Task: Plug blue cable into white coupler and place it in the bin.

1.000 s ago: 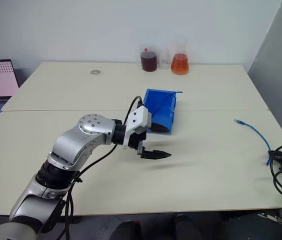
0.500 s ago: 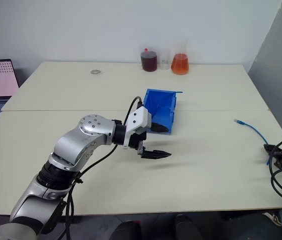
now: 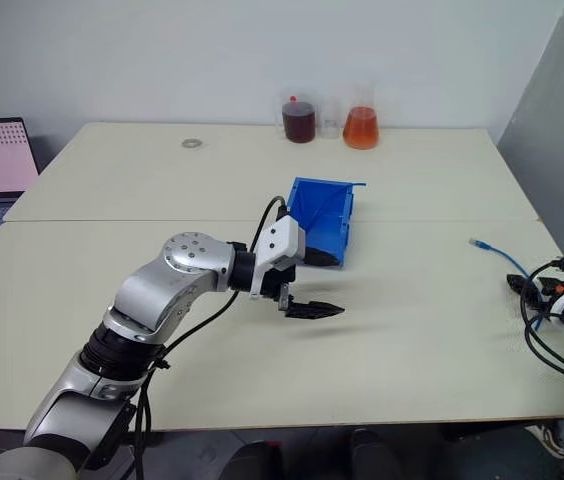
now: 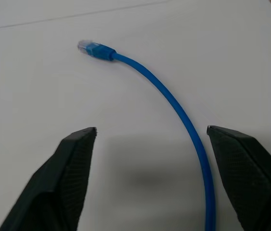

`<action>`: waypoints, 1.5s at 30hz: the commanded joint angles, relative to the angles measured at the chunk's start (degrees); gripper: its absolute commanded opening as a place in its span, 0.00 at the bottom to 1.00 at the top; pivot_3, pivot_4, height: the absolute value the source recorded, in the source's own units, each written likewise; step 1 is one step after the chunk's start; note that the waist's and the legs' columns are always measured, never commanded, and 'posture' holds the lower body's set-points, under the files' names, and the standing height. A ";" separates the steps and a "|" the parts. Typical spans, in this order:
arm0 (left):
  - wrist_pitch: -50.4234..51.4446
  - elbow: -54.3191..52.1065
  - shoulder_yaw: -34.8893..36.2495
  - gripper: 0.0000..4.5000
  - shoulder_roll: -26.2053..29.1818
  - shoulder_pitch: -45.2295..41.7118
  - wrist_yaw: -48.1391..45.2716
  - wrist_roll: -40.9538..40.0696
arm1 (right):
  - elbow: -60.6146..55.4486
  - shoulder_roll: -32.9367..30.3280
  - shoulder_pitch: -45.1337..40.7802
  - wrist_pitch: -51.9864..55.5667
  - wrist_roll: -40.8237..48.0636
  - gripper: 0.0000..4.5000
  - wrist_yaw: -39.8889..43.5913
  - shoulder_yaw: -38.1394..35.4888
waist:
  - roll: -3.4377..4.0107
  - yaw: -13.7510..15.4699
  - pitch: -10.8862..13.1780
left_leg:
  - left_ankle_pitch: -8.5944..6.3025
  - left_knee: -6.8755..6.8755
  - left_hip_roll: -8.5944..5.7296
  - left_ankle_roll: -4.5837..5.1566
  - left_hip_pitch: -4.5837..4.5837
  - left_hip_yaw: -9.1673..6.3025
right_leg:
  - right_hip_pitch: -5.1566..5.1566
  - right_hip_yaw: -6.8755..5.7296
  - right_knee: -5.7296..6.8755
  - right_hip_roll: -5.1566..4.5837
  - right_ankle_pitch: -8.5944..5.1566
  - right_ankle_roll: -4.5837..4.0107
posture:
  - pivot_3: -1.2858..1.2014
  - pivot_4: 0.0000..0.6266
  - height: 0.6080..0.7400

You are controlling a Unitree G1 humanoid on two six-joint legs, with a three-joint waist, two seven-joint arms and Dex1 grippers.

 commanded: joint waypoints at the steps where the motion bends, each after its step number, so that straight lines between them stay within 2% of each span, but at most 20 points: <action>1: -1.26 -0.93 0.70 1.00 -0.43 -0.30 0.45 0.04 | 6.09 -2.14 -3.36 -6.21 -3.21 0.89 -0.83 1.15 | 0.00 0.00 0.00 | 0.00 0.00 0.00 0.00 0.00 -0.01 | 0.00 -0.01 0.00 0.00 0.00 0.00 | 0.52 0.24 1.00; 8: -1.55 -1.09 0.88 1.00 -0.37 0.05 0.94 0.24 | 11.77 -2.72 -5.45 -12.57 -6.27 0.89 0.49 3.70 | 0.00 -0.04 0.00 | 0.00 0.00 0.01 0.00 0.01 -0.01 | 0.00 0.01 0.01 0.00 0.00 0.00 | 0.52 0.24 1.00; 13: -1.74 -1.29 0.91 1.00 -0.31 0.19 1.25 0.15 | 15.11 -2.86 -6.49 -9.09 -5.90 0.89 -0.44 3.02 | 0.00 -0.06 0.00 | 0.00 0.00 0.01 0.00 0.02 -0.01 | 0.00 0.00 0.02 0.00 0.00 0.00 | 0.52 0.24 1.00; 17: -1.80 -1.34 0.87 1.00 -0.29 0.20 1.44 0.13 | 16.47 -3.43 -6.34 1.06 -5.97 0.73 3.30 4.83 | -0.01 0.03 0.00 | 0.00 0.02 0.01 -0.01 0.02 -0.02 | 0.02 -0.01 0.03 -0.01 0.01 0.00 | 0.52 0.24 1.00; 22: -1.65 -1.28 0.86 1.00 -0.23 0.28 1.47 0.05 | 13.54 -3.00 -4.80 -1.43 -7.52 0.43 2.87 6.35 | -0.13 0.37 -0.06 | 0.00 0.02 0.05 -0.01 0.02 -0.09 | 0.05 -0.10 0.01 0.03 0.00 -0.01 | 0.52 0.24 1.00; 28: -1.95 -0.68 0.85 1.00 -0.07 0.08 1.32 0.31 | 10.36 -2.33 -3.75 -5.23 -8.26 0.16 3.46 7.27 | -0.13 -0.06 -0.06 | 0.00 0.03 0.06 -0.01 0.06 -0.08 | 0.06 -0.07 0.05 0.03 0.00 -0.01 | 0.52 0.24 1.00; 30: -1.78 -1.07 1.03 1.00 0.26 0.38 1.27 0.20 | 9.21 -2.97 -3.40 -5.84 -7.89 0.04 5.83 7.29 | -0.13 -0.15 -0.06 | 0.01 0.05 0.05 -0.01 0.06 -0.06 | 0.07 -0.05 0.05 0.02 0.01 0.01 | 0.52 0.24 1.00; 31: -1.67 -1.31 1.12 1.00 0.44 0.57 1.25 0.12 | 8.61 -3.33 -3.16 -6.20 -7.92 0.01 7.00 7.52 | -0.13 -0.17 -0.06 | 0.01 0.06 0.05 -0.01 0.06 -0.06 | 0.07 -0.05 0.05 0.02 0.02 0.02 | 0.52 0.24 1.00; 38: -0.47 -3.93 3.25 1.00 3.66 3.78 0.47 -1.52 | -2.88 -6.40 1.08 -6.63 -6.56 0.01 19.34 9.89 | -0.09 -0.67 -0.04 | 0.01 0.01 0.08 -0.01 0.07 -0.07 | 0.04 -0.05 0.05 0.04 0.01 0.01 | 0.52 0.24 1.00; 41: 0.12 -6.73 6.34 1.00 8.00 8.36 -0.29 -2.60 | -17.62 -8.11 6.32 -0.35 -2.52 0.01 26.69 10.61 | 0.03 -0.76 0.00 | 0.01 0.02 0.08 -0.01 0.07 -0.10 | 0.04 -0.04 0.06 0.04 0.01 0.01 | 0.52 0.24 1.00; 45: 0.07 -9.22 9.85 1.00 13.97 14.55 -1.09 -3.07 | -34.31 -8.65 13.52 5.50 1.26 0.01 29.85 11.64 | 0.11 -0.82 0.03 | 0.00 0.01 0.16 -0.01 0.06 -0.30 | -0.01 -0.06 0.08 0.02 0.01 0.02 | 0.52 0.24 1.00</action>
